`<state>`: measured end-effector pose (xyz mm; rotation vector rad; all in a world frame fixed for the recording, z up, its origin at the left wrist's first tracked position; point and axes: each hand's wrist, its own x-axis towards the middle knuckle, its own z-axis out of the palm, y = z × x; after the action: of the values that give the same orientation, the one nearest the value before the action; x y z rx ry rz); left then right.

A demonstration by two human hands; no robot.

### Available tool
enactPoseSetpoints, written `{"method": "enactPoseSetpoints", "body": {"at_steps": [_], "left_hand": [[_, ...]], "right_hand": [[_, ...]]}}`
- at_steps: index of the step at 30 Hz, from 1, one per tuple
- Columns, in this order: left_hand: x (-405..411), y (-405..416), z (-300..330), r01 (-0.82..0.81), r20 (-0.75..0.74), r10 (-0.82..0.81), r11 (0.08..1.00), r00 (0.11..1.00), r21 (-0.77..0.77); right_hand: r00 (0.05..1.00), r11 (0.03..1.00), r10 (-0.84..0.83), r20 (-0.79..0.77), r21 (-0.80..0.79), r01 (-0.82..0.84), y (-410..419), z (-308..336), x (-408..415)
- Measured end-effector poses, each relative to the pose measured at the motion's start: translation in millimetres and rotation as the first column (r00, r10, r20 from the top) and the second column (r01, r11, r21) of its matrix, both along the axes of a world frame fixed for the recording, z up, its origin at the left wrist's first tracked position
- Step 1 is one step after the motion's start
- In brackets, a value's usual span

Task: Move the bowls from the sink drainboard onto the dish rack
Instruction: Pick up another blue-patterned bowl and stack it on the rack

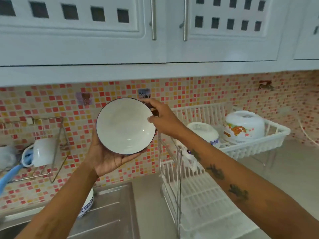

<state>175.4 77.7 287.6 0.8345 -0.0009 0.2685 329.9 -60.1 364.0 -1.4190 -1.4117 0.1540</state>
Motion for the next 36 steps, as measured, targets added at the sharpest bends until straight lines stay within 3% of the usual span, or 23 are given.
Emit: {"method": "enactPoseSetpoints", "body": {"at_steps": [5, 9, 13, 17, 20, 23, 26, 32, 36], "left_hand": [[12, -20, 21, -0.073, -0.008, 0.074, 0.994, 0.997, 0.083], [42, -45, 41, -0.179, -0.021, 0.193, 0.941, 0.981, 0.288], [72, -64, 51, -0.230, -0.001, 0.266, 0.836, 0.964, 0.498], [104, -82, 57, -0.271, 0.009, 0.354, 0.698, 0.935, 0.662], [127, -90, 56, -0.328, 0.096, 0.409, 0.546, 0.907, 0.771], [143, -92, 48, -0.400, 0.188, 0.522, 0.330, 0.832, 0.855], [153, -89, 37, -0.365, 0.211, 0.616, 0.133, 0.759, 0.922], [155, -98, 29, -0.222, 0.206, 0.707, -0.072, 0.676, 0.972], [155, -105, 29, -0.088, 0.176, 0.713, -0.159, 0.679, 0.983]], "right_hand": [[0.997, 0.997, 0.014, -0.077, 0.070, -0.008, -24, 4, 17], [0.986, 0.988, -0.049, -0.160, 0.136, 0.072, -57, 12, 44], [0.973, 0.982, -0.138, -0.182, 0.100, 0.158, -80, 13, 70], [0.948, 0.966, -0.230, -0.222, 0.068, 0.250, -90, 9, 95], [0.920, 0.956, -0.288, -0.266, -0.029, 0.291, -92, 6, 112], [0.900, 0.943, -0.319, -0.297, -0.191, 0.271, -91, -2, 124], [0.902, 0.945, -0.286, -0.324, -0.252, 0.209, -86, -13, 130], [0.915, 0.921, -0.276, -0.294, -0.354, 0.164, -75, -34, 138], [0.924, 0.919, -0.278, -0.263, -0.352, 0.177, -70, -44, 145]]}}
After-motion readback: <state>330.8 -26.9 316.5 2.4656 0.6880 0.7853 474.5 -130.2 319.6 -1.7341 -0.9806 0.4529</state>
